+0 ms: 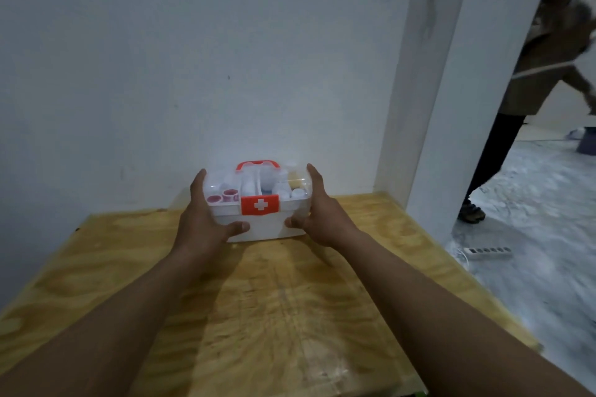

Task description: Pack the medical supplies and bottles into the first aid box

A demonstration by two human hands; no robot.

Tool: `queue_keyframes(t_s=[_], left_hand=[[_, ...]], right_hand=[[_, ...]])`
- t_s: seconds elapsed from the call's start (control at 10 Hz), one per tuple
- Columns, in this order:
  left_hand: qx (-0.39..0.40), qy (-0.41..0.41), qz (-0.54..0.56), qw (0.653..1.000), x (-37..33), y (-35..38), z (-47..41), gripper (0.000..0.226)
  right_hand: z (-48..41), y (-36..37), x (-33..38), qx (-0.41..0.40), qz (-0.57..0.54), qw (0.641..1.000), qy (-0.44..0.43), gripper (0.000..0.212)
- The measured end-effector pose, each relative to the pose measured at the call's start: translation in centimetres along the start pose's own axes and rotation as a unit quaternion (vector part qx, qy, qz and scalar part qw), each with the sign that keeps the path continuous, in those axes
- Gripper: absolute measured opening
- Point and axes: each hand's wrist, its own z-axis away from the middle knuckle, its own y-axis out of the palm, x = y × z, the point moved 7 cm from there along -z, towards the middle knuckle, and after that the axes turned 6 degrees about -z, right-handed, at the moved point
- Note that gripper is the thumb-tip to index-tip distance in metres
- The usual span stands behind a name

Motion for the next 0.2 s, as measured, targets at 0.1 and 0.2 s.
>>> queue_keyframes(t_s=[0.1,0.2], left_hand=[[0.008,-0.016,-0.006,1.0,0.0,-0.1,0.3,0.124],[-0.016,-0.015,-0.039,0.999,-1.0,-1.2,2.8,0.13]], right_hand=[[0.4,0.0,0.1,0.015,0.027,0.999,0.017,0.129],[2.2,-2.3,1.8,-0.017,0.033,0.999,0.006,0.125]])
